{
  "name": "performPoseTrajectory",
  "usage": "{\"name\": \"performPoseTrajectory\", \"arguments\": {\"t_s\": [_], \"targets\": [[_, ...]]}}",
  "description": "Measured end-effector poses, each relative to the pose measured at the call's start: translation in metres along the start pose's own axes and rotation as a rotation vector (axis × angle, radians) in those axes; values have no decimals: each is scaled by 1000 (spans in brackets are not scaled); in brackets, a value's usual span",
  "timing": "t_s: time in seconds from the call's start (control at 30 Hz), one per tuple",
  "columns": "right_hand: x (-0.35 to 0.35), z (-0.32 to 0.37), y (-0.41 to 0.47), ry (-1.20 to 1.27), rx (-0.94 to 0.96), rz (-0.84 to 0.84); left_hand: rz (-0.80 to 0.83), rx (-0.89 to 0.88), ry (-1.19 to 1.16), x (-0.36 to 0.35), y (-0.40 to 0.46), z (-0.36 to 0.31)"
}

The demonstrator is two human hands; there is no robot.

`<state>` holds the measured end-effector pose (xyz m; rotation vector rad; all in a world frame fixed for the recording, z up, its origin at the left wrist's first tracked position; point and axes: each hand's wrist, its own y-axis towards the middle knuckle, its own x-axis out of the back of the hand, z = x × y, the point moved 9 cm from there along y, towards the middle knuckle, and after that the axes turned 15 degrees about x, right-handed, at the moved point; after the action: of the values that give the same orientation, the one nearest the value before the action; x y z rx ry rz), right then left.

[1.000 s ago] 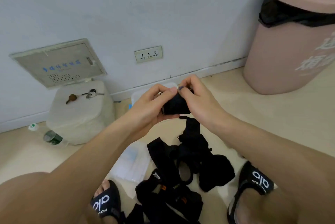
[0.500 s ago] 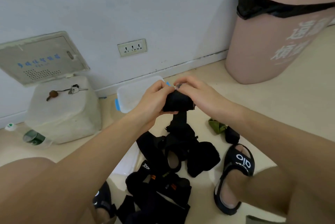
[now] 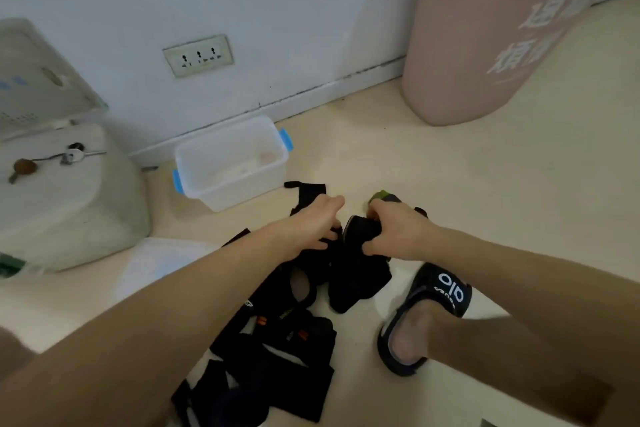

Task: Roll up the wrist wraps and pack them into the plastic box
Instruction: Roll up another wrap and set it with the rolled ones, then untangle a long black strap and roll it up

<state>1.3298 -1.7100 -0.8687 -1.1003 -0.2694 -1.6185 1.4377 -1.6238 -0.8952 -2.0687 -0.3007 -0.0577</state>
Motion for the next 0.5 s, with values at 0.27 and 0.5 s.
{"name": "performPoseTrajectory", "arguments": {"t_s": [0.27, 0.5], "targets": [[-38, -118, 78, -33, -204, -33, -201, 1, 327, 9, 96, 39], [-74, -150, 136, -178, -126, -138, -411, -68, 524, 41, 145, 74]]}}
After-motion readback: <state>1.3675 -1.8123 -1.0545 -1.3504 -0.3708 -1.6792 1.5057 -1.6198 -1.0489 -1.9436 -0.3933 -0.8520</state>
